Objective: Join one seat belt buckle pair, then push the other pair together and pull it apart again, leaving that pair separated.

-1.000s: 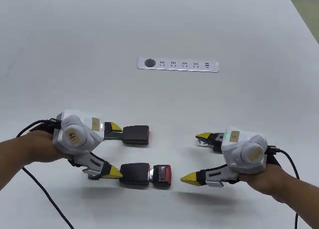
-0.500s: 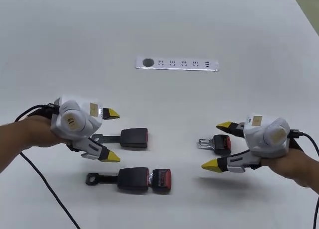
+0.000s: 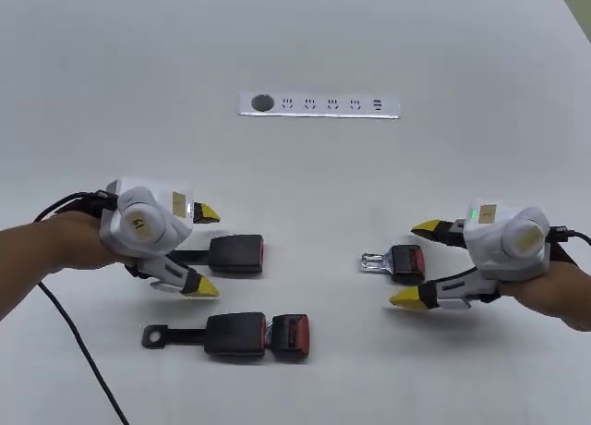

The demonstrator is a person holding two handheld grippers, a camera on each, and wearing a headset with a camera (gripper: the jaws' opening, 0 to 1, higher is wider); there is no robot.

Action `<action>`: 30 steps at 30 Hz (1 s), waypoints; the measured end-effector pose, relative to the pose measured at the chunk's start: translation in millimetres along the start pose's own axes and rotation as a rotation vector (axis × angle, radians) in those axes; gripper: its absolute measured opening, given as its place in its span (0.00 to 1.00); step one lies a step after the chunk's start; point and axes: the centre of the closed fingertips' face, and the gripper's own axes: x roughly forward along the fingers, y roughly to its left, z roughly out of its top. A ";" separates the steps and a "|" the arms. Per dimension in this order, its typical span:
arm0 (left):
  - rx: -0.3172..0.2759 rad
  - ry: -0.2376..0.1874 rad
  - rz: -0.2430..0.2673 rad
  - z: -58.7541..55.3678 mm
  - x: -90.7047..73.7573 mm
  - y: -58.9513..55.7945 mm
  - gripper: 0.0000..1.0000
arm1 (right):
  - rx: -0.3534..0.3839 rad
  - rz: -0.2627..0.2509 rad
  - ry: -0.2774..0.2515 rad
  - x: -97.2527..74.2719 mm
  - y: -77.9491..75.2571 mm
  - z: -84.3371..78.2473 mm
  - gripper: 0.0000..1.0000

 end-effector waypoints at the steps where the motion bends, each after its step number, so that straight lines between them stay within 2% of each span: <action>1: -0.029 -0.018 -0.008 2.4 2.0 -0.9 0.65 | -0.002 0.003 0.004 0.7 -1.0 -2.1 0.68; 3: -0.034 -0.020 -0.009 6.1 3.7 -1.6 0.64 | -0.017 0.006 0.027 1.7 -3.9 -8.5 0.66; 5: -0.011 -0.001 -0.014 2.8 8.5 -2.5 0.63 | -0.026 0.010 0.022 1.9 -4.6 -8.3 0.65; 8: -0.018 0.006 -0.033 1.8 12.9 -5.0 0.58 | -0.032 0.029 0.012 3.7 -4.8 -5.9 0.61; 12: -0.033 -0.007 -0.046 -0.8 12.8 -4.1 0.57 | -0.057 0.044 0.013 4.0 0.3 -4.7 0.55; 15: -0.014 -0.014 -0.064 0.3 12.3 -7.1 0.53 | -0.079 0.048 0.020 4.1 0.2 -4.3 0.52; 21: -0.013 -0.017 -0.068 2.7 11.7 -1.2 0.44 | -0.121 0.039 0.040 4.2 -1.3 -1.9 0.38; 24: 0.018 -0.016 -0.076 3.6 13.0 0.5 0.34 | -0.129 0.048 0.049 5.1 -0.7 -1.0 0.37; 30: 0.012 -0.023 -0.084 5.5 12.8 -0.8 0.33 | -0.143 0.059 0.068 5.5 -0.4 -1.2 0.37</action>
